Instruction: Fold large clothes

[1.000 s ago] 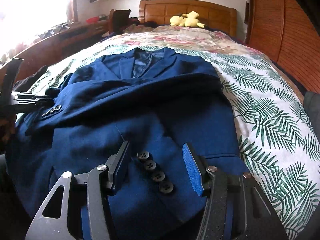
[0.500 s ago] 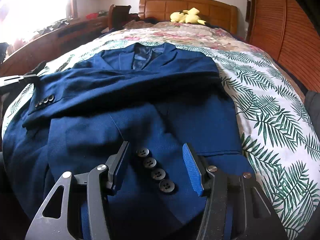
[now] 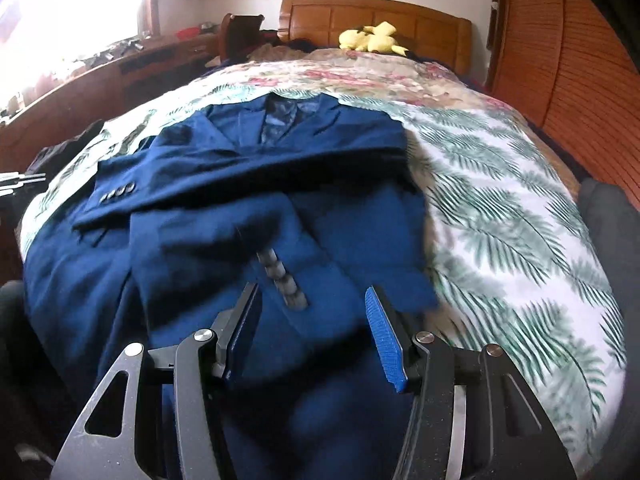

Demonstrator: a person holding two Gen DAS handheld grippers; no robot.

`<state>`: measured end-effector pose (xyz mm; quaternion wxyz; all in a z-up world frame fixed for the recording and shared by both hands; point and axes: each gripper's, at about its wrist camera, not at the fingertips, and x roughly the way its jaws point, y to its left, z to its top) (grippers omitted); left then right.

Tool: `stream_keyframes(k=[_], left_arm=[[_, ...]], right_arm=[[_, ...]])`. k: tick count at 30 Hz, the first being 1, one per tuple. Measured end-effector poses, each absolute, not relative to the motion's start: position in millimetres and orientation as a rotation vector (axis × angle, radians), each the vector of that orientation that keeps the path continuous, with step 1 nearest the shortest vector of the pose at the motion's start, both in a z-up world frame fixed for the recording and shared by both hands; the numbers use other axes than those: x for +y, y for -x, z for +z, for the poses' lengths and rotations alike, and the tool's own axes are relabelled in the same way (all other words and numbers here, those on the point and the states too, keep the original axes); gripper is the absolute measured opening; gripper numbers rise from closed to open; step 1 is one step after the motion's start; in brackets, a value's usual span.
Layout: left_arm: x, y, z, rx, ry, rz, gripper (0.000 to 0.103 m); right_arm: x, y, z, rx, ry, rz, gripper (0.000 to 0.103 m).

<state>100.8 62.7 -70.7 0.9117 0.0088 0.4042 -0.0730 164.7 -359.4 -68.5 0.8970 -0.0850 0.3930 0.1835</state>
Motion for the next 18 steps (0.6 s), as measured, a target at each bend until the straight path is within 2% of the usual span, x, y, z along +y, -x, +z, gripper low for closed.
stream_keyframes(k=[9, 16, 17, 18], left_arm=[[63.3, -76.8, -97.1, 0.878, 0.004, -0.151, 0.016], [67.3, -59.5, -107.9, 0.891, 0.025, -0.159, 0.020], [67.2, -57.1, -108.3, 0.892, 0.019, -0.158, 0.020], [66.5, -54.6, -108.6, 0.891, 0.009, -0.155, 0.021]], right_arm=[[-399.7, -132.6, -93.0, 0.938, 0.176, 0.295, 0.055], [-398.5, -112.7, -97.2, 0.964, 0.175, 0.324, 0.055], [-395.6, -109.3, -97.5, 0.970, 0.178, 0.346, 0.053], [-392.7, -106.7, -97.4, 0.972, 0.182, 0.365, 0.046]])
